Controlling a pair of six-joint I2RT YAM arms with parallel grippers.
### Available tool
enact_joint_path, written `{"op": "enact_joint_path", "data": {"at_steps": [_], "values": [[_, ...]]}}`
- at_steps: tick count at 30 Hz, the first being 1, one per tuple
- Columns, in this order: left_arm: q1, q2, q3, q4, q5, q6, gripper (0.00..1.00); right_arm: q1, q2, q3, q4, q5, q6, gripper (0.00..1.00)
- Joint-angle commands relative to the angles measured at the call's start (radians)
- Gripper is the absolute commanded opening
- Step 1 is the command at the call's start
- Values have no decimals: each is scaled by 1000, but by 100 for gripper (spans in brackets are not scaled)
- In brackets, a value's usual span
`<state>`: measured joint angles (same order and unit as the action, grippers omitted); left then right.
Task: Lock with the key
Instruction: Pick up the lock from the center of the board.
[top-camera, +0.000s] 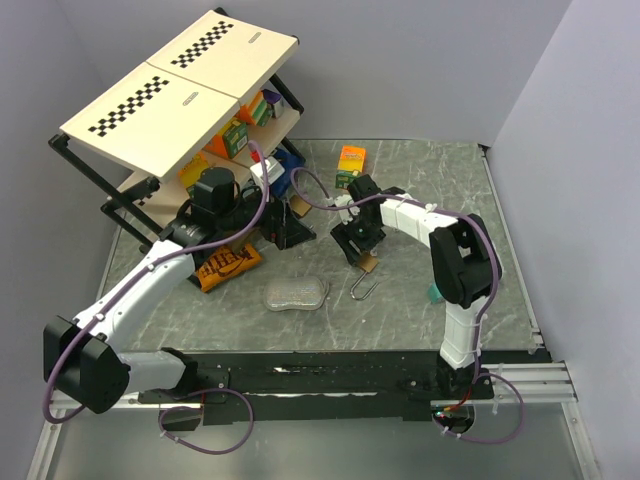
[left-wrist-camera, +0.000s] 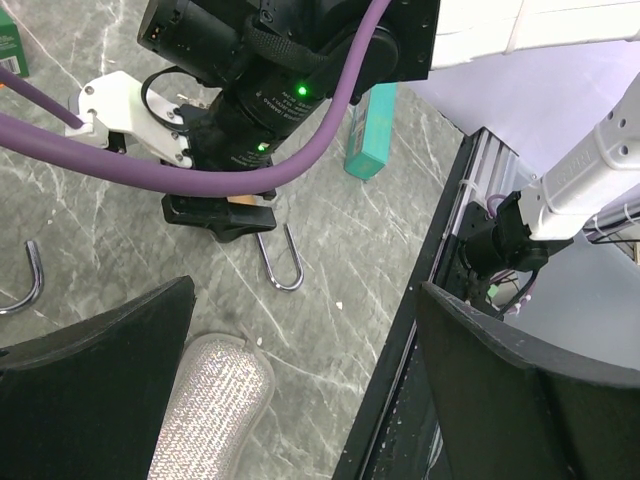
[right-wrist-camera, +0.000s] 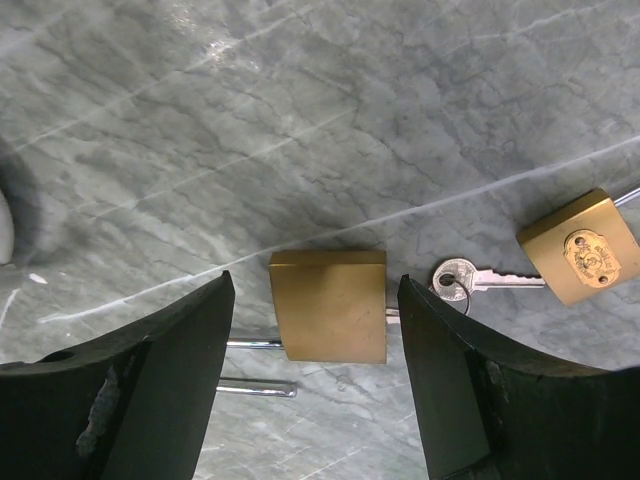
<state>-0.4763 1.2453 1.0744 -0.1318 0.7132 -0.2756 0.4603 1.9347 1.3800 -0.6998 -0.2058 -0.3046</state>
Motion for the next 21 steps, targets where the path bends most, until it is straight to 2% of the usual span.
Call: {"op": "enact_joint_path", "data": {"at_steps": [1,21], "values": [[7,-35,-4,44,19,-8,96,-2,20,24,-1,36,-4,75],[19,-23,-7,50,-6,1,96,44,61,-16,26,124,10,67]]}}
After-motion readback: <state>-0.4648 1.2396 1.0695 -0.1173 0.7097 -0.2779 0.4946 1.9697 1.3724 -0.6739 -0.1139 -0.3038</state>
